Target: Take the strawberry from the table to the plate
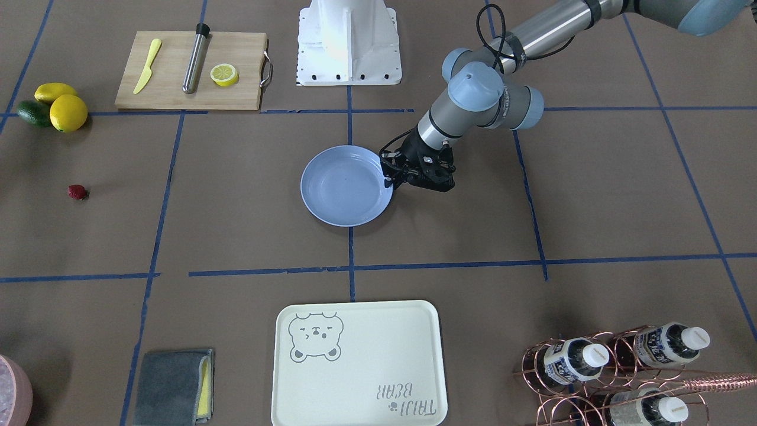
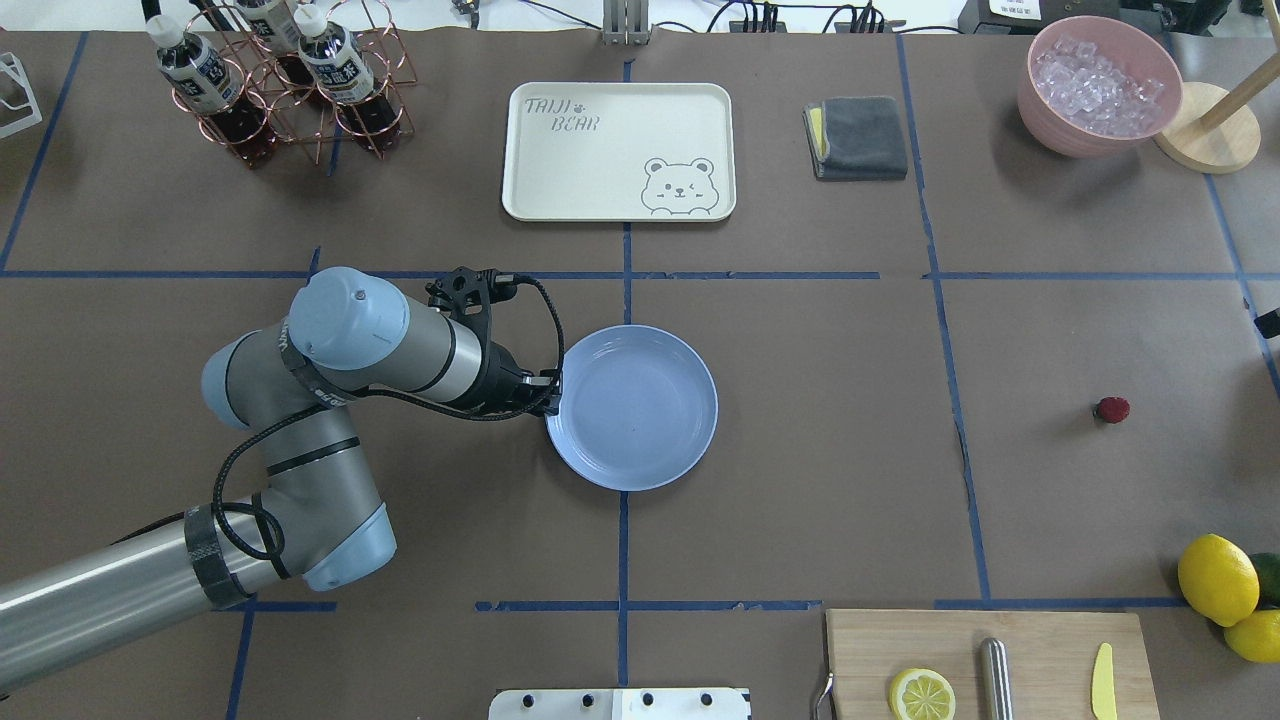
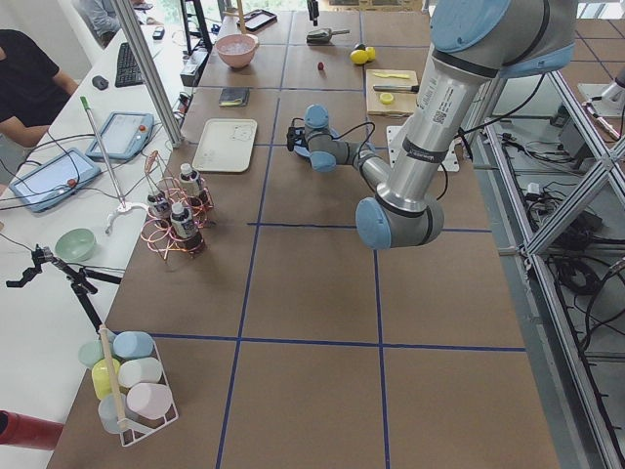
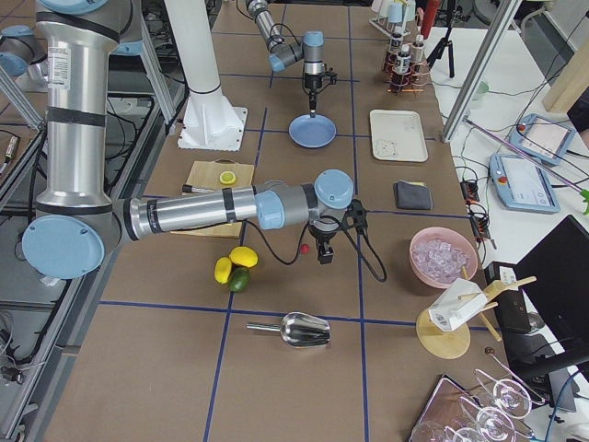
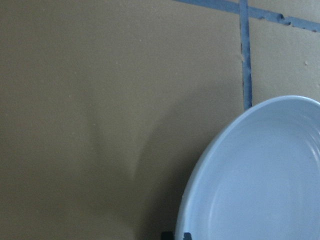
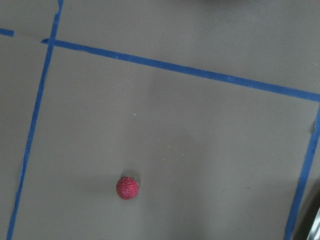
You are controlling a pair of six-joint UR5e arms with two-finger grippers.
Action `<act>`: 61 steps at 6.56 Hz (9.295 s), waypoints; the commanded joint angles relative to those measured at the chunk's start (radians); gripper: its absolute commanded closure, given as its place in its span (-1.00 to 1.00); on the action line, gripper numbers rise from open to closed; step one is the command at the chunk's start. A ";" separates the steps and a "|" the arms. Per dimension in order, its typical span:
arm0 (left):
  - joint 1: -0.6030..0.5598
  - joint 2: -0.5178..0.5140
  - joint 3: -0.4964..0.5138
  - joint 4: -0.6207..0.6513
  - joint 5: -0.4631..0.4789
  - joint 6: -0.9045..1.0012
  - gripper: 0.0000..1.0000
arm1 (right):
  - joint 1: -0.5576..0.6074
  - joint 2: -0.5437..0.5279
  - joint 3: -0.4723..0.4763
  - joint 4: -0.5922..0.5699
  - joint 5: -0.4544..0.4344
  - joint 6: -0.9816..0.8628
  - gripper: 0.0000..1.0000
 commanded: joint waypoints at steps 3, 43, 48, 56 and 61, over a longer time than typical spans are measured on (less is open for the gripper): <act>-0.058 0.061 -0.103 0.009 -0.009 -0.003 -0.71 | -0.380 -0.012 -0.081 0.489 -0.307 0.667 -1.00; -0.915 0.674 -0.224 0.259 -0.243 1.446 -0.99 | -0.209 0.107 0.172 0.073 -0.191 0.628 -1.00; -1.046 0.638 -0.194 0.712 -0.460 1.512 -1.00 | 0.158 0.026 -0.099 0.023 -0.054 -0.059 -1.00; -1.048 0.643 -0.122 0.483 -0.455 1.507 -1.00 | 0.156 0.043 -0.098 0.025 -0.062 -0.042 -1.00; -1.048 0.641 -0.175 0.718 -0.387 1.495 -1.00 | 0.152 0.045 -0.095 0.026 -0.066 -0.041 -1.00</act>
